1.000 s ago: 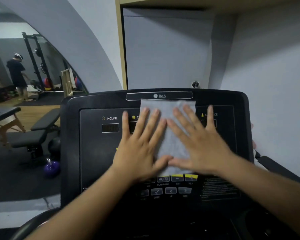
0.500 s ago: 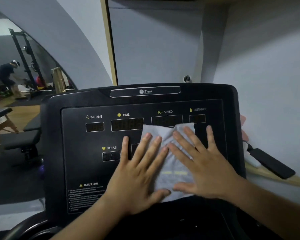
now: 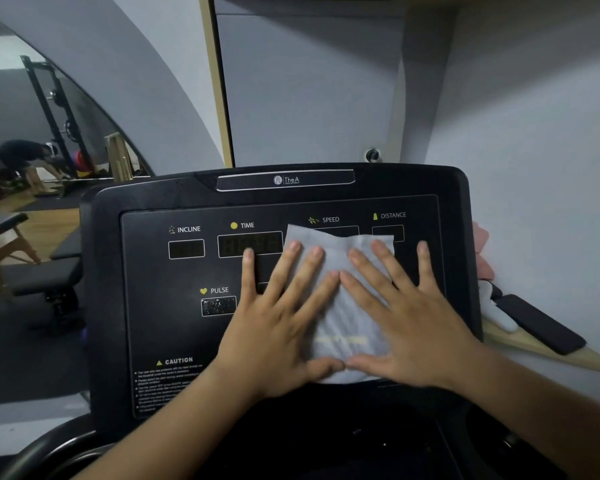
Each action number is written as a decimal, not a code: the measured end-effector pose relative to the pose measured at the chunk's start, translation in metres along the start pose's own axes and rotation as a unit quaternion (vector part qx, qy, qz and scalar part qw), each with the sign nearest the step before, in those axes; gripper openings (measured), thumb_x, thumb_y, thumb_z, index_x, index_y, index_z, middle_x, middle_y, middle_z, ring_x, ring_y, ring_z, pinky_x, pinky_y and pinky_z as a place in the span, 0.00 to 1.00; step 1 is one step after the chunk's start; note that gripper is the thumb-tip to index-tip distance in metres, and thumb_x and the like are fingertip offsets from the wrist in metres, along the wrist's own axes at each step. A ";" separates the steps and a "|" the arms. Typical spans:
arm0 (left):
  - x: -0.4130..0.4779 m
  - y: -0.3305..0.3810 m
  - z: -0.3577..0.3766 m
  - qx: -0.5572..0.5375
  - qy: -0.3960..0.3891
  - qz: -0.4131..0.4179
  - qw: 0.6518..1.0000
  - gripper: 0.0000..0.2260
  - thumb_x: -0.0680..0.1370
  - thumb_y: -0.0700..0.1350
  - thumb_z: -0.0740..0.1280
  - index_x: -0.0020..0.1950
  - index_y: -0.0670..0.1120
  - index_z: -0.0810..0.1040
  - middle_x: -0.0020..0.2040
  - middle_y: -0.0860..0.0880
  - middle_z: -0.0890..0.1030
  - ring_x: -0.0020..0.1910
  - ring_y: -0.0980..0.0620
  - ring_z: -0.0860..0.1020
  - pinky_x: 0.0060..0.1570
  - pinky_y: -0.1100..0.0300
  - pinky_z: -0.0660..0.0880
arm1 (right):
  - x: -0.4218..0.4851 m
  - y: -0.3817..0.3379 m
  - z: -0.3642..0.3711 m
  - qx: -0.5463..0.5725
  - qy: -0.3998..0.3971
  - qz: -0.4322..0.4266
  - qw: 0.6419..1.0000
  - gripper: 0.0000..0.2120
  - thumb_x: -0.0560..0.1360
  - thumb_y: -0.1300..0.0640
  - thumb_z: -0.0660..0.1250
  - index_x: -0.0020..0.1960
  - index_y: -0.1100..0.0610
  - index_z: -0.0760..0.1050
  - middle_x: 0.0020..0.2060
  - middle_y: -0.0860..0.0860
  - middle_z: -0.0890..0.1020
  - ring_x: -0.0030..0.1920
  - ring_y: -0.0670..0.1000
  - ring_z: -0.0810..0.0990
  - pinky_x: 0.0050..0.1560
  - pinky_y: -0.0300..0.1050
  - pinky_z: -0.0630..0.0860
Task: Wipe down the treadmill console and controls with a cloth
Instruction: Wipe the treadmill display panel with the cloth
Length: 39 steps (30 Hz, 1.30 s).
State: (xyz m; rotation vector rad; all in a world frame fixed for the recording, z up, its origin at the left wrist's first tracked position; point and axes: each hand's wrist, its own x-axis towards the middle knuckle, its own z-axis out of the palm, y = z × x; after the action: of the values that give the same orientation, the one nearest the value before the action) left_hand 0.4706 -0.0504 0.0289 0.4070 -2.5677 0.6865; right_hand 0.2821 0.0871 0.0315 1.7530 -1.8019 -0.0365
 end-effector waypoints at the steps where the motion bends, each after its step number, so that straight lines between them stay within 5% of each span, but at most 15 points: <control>1: 0.008 -0.004 -0.003 0.009 0.002 0.002 1.000 0.45 0.72 0.76 0.53 0.80 0.48 0.58 0.81 0.42 0.54 0.79 0.38 0.50 0.68 0.23 0.47 | 0.006 0.005 -0.004 -0.004 -0.001 0.002 1.000 0.51 0.69 0.23 0.54 0.79 0.56 0.52 0.79 0.55 0.48 0.79 0.59 0.45 0.67 0.79 0.48; 6: 0.058 -0.030 -0.029 0.065 0.000 -0.030 0.997 0.45 0.72 0.76 0.51 0.81 0.49 0.53 0.81 0.43 0.51 0.80 0.38 0.46 0.69 0.25 0.39 | 0.047 0.038 -0.031 -0.025 -0.005 0.042 0.999 0.52 0.68 0.23 0.52 0.80 0.55 0.47 0.80 0.52 0.45 0.79 0.55 0.40 0.68 0.79 0.44; 15: 0.003 0.008 0.003 -0.016 0.022 0.007 1.000 0.43 0.74 0.73 0.56 0.80 0.46 0.57 0.81 0.41 0.53 0.79 0.36 0.50 0.69 0.25 0.51 | -0.006 -0.001 -0.001 0.032 0.011 0.016 0.999 0.49 0.69 0.28 0.60 0.78 0.58 0.56 0.79 0.57 0.50 0.79 0.60 0.47 0.68 0.78 0.49; 23: 0.070 -0.025 -0.022 0.042 0.024 -0.023 0.999 0.45 0.73 0.75 0.50 0.81 0.46 0.54 0.81 0.42 0.51 0.80 0.37 0.46 0.70 0.27 0.40 | 0.045 0.043 -0.029 0.005 -0.002 0.049 0.999 0.51 0.70 0.28 0.56 0.80 0.58 0.45 0.80 0.52 0.43 0.79 0.53 0.39 0.69 0.77 0.44; 31: 0.016 0.012 0.001 -0.012 0.027 0.001 1.000 0.43 0.73 0.73 0.54 0.81 0.47 0.56 0.81 0.46 0.54 0.80 0.39 0.50 0.69 0.25 0.45 | -0.001 0.014 -0.004 0.048 0.028 0.027 0.998 0.50 0.69 0.29 0.61 0.79 0.59 0.53 0.80 0.54 0.49 0.79 0.55 0.45 0.70 0.75 0.47; 39: 0.075 -0.018 -0.026 0.045 0.025 -0.017 0.999 0.42 0.74 0.74 0.50 0.80 0.49 0.57 0.81 0.46 0.55 0.80 0.40 0.49 0.70 0.26 0.38 | 0.042 0.052 -0.029 0.005 0.025 0.056 0.998 0.49 0.71 0.30 0.58 0.80 0.58 0.48 0.80 0.51 0.48 0.79 0.51 0.44 0.71 0.75 0.43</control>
State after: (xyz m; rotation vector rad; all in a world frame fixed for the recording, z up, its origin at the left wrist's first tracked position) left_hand 0.4220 -0.0635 0.0930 0.4566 -2.4841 0.7917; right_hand 0.2512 0.0665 0.0942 1.6435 -1.8630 0.0627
